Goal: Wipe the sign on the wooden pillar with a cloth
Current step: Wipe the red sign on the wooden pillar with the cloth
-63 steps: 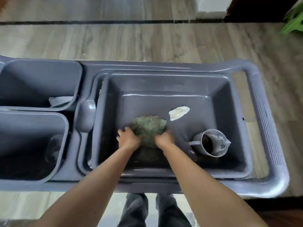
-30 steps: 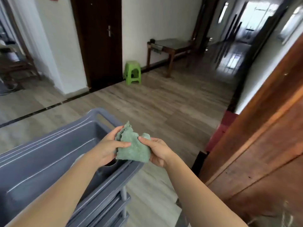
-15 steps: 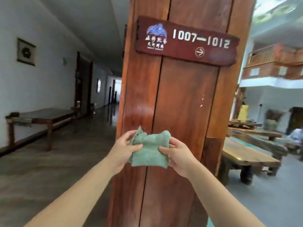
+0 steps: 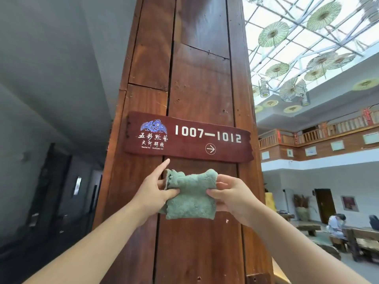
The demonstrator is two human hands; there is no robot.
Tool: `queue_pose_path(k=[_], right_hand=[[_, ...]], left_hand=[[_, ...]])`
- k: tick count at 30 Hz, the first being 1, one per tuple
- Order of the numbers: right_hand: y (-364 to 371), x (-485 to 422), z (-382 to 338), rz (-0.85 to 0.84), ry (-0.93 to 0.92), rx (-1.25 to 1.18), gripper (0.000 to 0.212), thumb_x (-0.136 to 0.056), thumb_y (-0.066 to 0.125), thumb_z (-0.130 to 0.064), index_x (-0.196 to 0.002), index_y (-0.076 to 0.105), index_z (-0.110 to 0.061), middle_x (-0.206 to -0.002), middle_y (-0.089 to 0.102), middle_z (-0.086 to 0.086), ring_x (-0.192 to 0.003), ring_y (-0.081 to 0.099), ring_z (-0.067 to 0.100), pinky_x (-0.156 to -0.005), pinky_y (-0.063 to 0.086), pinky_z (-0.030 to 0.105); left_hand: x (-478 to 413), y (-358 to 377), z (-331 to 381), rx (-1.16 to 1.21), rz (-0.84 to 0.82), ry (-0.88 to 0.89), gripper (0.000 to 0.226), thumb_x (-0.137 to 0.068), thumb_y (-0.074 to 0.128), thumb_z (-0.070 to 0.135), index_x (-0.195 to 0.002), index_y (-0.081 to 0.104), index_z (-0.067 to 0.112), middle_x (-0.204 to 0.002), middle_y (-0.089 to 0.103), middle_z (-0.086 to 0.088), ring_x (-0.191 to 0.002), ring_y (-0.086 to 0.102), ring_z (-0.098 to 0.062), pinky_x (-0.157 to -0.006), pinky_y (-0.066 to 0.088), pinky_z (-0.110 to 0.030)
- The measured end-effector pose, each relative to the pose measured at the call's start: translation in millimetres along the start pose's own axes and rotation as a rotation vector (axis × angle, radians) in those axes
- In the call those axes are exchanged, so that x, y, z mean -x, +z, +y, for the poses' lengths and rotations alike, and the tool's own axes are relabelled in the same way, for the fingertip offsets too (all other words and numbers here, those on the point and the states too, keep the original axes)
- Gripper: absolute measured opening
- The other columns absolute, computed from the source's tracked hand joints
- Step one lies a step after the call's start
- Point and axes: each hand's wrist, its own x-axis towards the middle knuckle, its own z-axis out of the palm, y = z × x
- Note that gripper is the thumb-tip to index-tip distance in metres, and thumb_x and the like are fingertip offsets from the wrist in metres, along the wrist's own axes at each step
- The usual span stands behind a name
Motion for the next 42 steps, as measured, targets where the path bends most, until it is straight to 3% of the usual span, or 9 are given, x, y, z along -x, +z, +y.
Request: queue_pose_path(k=[5, 9, 13, 16, 21, 25, 31, 35, 42], right_hand=[[7, -51, -26, 0.093, -0.072, 0.115, 0.025, -0.092, 0.063, 0.007, -0.110, 0.072, -0.008, -0.105, 0.076, 0.016, -0.090, 0.077, 0.029, -0.074, 0.065, 0.047], [10, -73, -28, 0.233, -0.131, 0.201, 0.017, -0.087, 0.074, -0.002, -0.102, 0.070, -0.007, -0.099, 0.075, 0.015, -0.080, 0.078, 0.027, -0.068, 0.065, 0.045], [12, -82, -16, 0.597, -0.469, 0.935, 0.047, -0.081, 0.082, -0.025, -0.115, 0.051, -0.018, -0.113, 0.060, 0.001, -0.095, 0.061, 0.024, -0.076, 0.053, 0.036], [21, -80, -2, 0.589, -0.784, 1.209, 0.063, -0.083, 0.077, -0.036, -0.135, 0.043, -0.022, -0.131, 0.052, 0.004, -0.116, 0.051, 0.028, -0.095, 0.050, 0.042], [26, -91, 27, 0.261, -0.572, 0.848, 0.066, -0.091, 0.064, -0.047, -0.144, 0.027, -0.038, -0.136, 0.049, 0.000, -0.114, 0.054, 0.024, -0.094, 0.050, 0.042], [28, -109, 49, 0.128, -0.453, 0.528, 0.035, -0.090, 0.068, -0.034, -0.118, 0.048, -0.028, -0.098, 0.070, -0.001, -0.089, 0.066, 0.019, -0.081, 0.056, 0.042], [32, -135, 69, -0.134, -0.211, 0.077, 0.037, -0.076, 0.077, -0.046, -0.107, 0.060, -0.033, -0.103, 0.073, -0.004, -0.089, 0.073, 0.008, -0.074, 0.063, 0.030], [51, -146, 67, -0.035, -0.512, 0.170, 0.062, -0.087, 0.069, -0.025, -0.140, 0.039, -0.037, -0.126, 0.063, -0.012, -0.110, 0.060, 0.000, -0.089, 0.050, 0.017], [90, -166, 23, 0.488, -0.995, 0.873, 0.088, -0.080, 0.075, -0.024, -0.153, 0.026, -0.030, -0.146, 0.027, 0.014, -0.131, 0.030, 0.037, -0.108, 0.032, 0.052]], left_hand=[[-57, -18, 20, -0.074, 0.014, 0.152, 0.071, -0.081, 0.075, -0.006, -0.131, 0.058, 0.041, -0.099, 0.078, 0.004, -0.089, 0.076, -0.008, -0.069, 0.058, -0.018], [-86, -18, 23, -0.141, 0.115, 0.224, 0.042, -0.079, 0.079, -0.001, -0.100, 0.071, 0.034, -0.087, 0.079, 0.008, -0.089, 0.075, -0.013, -0.082, 0.062, -0.032], [-103, -10, 21, -0.172, 0.185, 0.269, 0.028, -0.079, 0.080, 0.007, -0.092, 0.072, 0.030, -0.084, 0.079, 0.008, -0.091, 0.075, -0.018, -0.088, 0.060, -0.041], [-109, -6, 24, -0.272, 0.166, 0.306, 0.029, -0.079, 0.080, 0.007, -0.096, 0.073, 0.028, -0.086, 0.080, 0.006, -0.089, 0.075, -0.013, -0.084, 0.058, -0.033], [-109, -10, 34, -0.370, -0.144, 0.176, 0.033, -0.076, 0.081, 0.000, -0.098, 0.076, 0.024, -0.089, 0.081, -0.001, -0.086, 0.077, -0.011, -0.067, 0.056, -0.014], [-113, 1, 28, -0.509, -0.035, 0.174, 0.037, -0.071, 0.085, 0.000, -0.100, 0.075, 0.022, -0.087, 0.081, -0.005, -0.087, 0.077, -0.023, -0.081, 0.062, -0.031], [-109, -6, 18, -0.545, -0.035, 0.171, 0.043, -0.078, 0.078, -0.003, -0.104, 0.074, 0.031, -0.094, 0.081, 0.002, -0.091, 0.077, -0.014, -0.071, 0.058, -0.018], [-109, -16, 30, -0.714, 0.116, 0.252, 0.042, -0.071, 0.086, 0.003, -0.097, 0.075, 0.033, -0.089, 0.080, 0.008, -0.086, 0.075, -0.005, -0.073, 0.055, -0.016], [-127, -23, 48, -0.923, 0.519, 0.617, 0.022, -0.075, 0.076, 0.019, -0.092, 0.073, 0.032, -0.078, 0.074, 0.016, -0.072, 0.066, 0.010, -0.065, 0.044, -0.002]])
